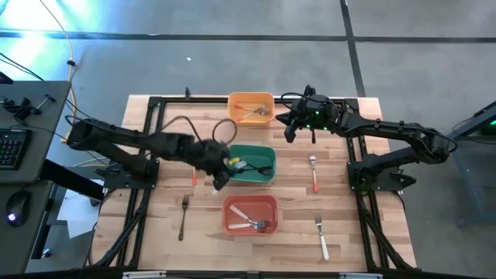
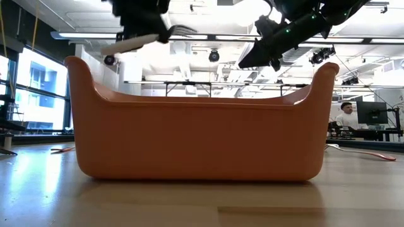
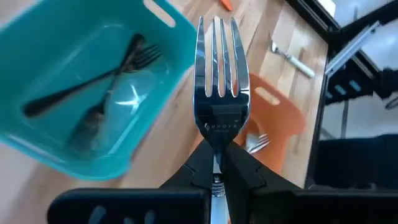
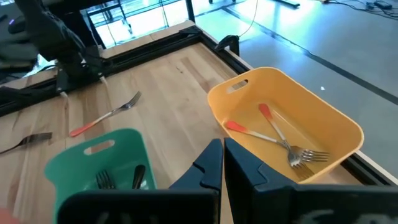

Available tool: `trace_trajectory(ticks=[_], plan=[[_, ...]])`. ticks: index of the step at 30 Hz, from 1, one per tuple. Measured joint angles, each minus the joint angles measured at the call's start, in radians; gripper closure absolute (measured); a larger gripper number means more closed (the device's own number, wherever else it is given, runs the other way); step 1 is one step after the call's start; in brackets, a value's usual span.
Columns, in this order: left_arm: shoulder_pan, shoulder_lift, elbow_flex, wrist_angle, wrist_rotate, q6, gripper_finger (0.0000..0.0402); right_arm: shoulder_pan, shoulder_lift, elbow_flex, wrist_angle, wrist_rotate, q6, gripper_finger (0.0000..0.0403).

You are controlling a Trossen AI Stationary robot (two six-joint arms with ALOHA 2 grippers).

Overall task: Sort silverware by color (type)
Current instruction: Put the white fork into the orange bin

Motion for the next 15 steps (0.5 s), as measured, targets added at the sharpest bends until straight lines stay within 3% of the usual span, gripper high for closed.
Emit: trace_trajectory(ticks=[7,15], plan=[[-0.138,0.179,0.197,-0.064,-0.084,-0.086,0.0397,0.0,0.0,0.0,0.0,0.0,-0.045,0.0403],[-0.177,0.381,0.333,-0.082,-0.003,-0.176,0.0397,0.0,0.0,0.0,-0.012,0.0,-0.032,0.0403]])
